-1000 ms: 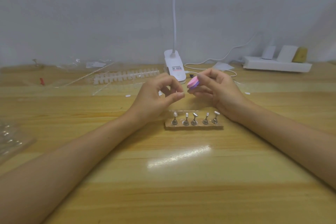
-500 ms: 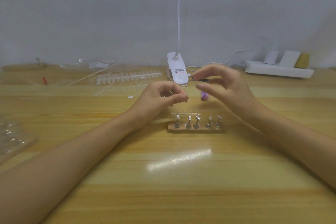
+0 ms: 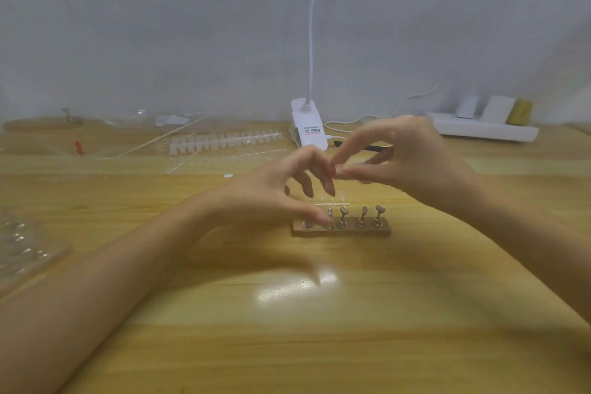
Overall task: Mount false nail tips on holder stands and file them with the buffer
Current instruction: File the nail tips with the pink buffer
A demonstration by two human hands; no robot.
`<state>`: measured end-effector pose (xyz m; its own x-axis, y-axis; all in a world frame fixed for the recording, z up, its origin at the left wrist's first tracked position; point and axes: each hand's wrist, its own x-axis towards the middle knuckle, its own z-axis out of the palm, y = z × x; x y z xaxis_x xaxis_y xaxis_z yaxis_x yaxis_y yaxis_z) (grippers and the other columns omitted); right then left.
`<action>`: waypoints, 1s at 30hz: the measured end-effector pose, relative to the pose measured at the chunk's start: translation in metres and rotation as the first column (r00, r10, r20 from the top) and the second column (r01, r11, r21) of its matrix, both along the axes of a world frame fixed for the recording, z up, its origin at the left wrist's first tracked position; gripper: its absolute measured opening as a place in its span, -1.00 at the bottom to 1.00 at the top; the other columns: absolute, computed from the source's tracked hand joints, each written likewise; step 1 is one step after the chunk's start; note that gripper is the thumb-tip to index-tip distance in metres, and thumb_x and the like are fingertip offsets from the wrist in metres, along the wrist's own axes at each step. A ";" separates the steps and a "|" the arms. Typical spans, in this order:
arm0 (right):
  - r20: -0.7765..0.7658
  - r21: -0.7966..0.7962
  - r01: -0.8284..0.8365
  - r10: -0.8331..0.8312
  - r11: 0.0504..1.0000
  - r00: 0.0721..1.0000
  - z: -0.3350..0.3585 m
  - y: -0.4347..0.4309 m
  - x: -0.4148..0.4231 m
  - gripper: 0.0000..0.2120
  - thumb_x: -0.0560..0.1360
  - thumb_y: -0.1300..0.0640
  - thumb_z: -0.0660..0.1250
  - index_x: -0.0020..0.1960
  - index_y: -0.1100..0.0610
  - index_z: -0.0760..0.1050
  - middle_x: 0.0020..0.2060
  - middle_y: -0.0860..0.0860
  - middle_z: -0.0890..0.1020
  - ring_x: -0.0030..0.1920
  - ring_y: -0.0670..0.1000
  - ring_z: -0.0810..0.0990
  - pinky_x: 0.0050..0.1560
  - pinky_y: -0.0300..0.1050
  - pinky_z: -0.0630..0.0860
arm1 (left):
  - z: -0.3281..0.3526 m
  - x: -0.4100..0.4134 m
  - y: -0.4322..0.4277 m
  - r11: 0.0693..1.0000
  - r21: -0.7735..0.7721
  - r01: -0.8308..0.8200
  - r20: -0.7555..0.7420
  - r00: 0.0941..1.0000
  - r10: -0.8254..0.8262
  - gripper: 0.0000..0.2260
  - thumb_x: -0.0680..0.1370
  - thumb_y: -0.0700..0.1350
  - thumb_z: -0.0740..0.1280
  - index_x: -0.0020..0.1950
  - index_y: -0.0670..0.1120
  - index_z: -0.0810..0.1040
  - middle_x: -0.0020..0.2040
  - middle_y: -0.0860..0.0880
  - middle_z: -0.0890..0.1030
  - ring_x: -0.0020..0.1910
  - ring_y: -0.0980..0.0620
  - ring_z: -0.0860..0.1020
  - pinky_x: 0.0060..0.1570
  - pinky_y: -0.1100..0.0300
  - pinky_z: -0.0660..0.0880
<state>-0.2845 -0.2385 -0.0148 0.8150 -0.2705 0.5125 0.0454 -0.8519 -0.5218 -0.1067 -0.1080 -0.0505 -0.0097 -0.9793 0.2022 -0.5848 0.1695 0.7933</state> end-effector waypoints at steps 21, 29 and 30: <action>-0.138 -0.170 0.107 -0.131 0.980 0.982 -0.033 0.026 -0.008 -0.93 0.38 -0.01 0.54 -0.14 -0.09 0.70 -0.21 -0.18 0.64 -0.04 -0.04 0.54 -0.11 0.08 0.57 | -0.026 -0.014 -0.006 0.996 -0.051 -0.069 -0.133 0.989 0.062 -0.50 0.45 -0.16 0.52 0.30 0.03 0.39 -0.31 0.14 0.55 -0.32 0.23 0.51 -0.32 0.48 0.38; -0.147 -0.144 0.118 -0.139 0.982 0.979 -0.034 0.025 -0.007 -0.90 0.36 -0.01 0.54 -0.13 -0.06 0.71 -0.18 -0.15 0.65 -0.06 -0.01 0.57 -0.11 0.09 0.57 | -0.027 -0.012 -0.007 0.996 -0.029 -0.082 -0.124 0.989 0.078 -0.46 0.46 -0.23 0.51 0.36 0.03 0.37 -0.31 0.12 0.55 -0.35 0.25 0.50 -0.30 0.47 0.38; -0.149 -0.135 0.118 -0.138 0.984 0.979 -0.034 0.026 -0.007 -0.90 0.37 -0.02 0.53 -0.13 -0.06 0.71 -0.18 -0.13 0.65 -0.06 -0.01 0.57 -0.11 0.09 0.57 | -0.026 -0.012 -0.006 0.996 -0.026 -0.082 -0.122 0.989 0.078 -0.45 0.46 -0.23 0.51 0.36 0.04 0.37 -0.31 0.13 0.55 -0.35 0.25 0.50 -0.30 0.47 0.38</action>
<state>-0.2914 -0.2129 -0.0490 0.8509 -0.3196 0.4169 -0.1423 -0.9042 -0.4028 -0.1189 -0.1145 -0.0770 0.0947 -0.9692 0.2275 -0.4978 0.1518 0.8539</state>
